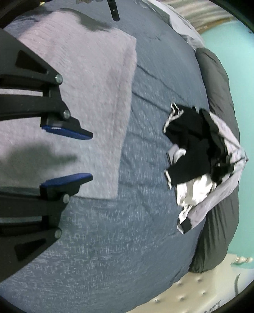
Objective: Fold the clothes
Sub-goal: 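Open both grippers and release the folded grey sweater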
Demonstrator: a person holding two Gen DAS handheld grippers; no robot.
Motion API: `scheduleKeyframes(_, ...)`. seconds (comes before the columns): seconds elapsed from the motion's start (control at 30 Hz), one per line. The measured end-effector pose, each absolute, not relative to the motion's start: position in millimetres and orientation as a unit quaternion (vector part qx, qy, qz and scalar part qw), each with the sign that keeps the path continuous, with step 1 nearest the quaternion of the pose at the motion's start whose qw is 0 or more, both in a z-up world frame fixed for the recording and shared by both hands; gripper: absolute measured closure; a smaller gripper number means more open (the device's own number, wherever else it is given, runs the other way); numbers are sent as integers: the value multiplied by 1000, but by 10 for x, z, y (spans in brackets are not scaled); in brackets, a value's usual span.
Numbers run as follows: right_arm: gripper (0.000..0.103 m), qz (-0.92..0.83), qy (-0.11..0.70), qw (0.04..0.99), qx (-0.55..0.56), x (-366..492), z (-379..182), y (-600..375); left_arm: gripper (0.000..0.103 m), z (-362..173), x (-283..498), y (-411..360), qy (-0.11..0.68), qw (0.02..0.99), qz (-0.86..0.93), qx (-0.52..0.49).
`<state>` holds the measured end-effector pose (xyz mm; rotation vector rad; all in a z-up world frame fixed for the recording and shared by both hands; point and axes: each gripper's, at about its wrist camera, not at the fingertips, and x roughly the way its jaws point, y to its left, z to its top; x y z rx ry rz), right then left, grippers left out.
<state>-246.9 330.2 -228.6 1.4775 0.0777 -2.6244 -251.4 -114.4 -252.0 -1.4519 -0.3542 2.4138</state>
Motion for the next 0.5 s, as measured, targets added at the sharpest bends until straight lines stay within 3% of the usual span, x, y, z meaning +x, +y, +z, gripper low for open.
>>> scheduleKeyframes(0.17, 73, -864, 33, 89, 494, -2244, -2209, 3115, 28, -2485, -2300, -1143, -134, 144, 846, -496)
scheduleKeyframes(0.5, 81, -830, 43, 176, 527, -1667, -2180, 2523, 28, -2402, -1864, -1117, -132, 137, 865, -464)
